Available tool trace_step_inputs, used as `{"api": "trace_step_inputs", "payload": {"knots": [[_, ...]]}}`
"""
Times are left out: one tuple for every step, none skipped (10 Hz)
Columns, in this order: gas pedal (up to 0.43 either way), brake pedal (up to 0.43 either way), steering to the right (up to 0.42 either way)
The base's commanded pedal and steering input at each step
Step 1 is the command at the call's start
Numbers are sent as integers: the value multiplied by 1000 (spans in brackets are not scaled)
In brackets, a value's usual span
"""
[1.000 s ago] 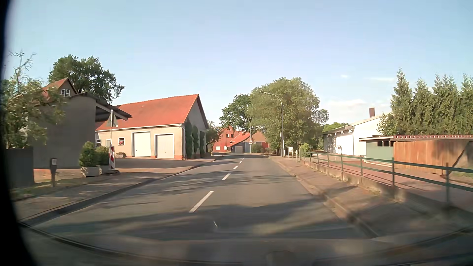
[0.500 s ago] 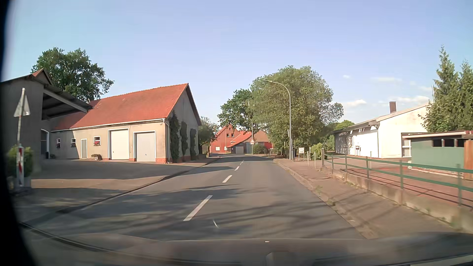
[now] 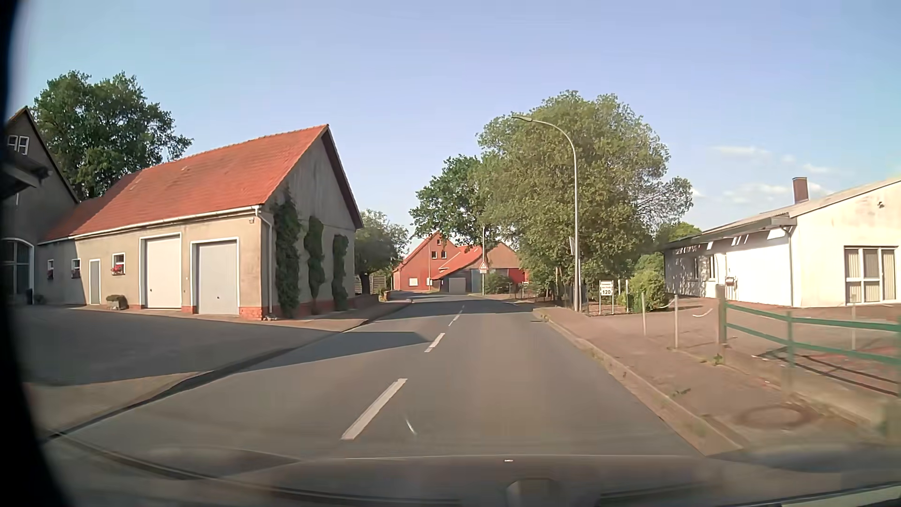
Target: Follow the waypoints while adhering to traffic rules and regulations
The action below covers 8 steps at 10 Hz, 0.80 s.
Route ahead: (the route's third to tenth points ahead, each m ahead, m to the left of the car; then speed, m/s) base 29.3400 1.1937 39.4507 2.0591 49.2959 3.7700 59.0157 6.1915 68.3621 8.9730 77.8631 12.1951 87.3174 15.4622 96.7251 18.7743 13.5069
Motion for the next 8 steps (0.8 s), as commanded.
{"api": "trace_step_inputs", "payload": {"knots": [[157, 6, 0], [157, 6, 0], [157, 6, 1], [157, 6, 2], [157, 6, 1], [157, 6, 2], [157, 6, 1], [138, 6, 1]]}}
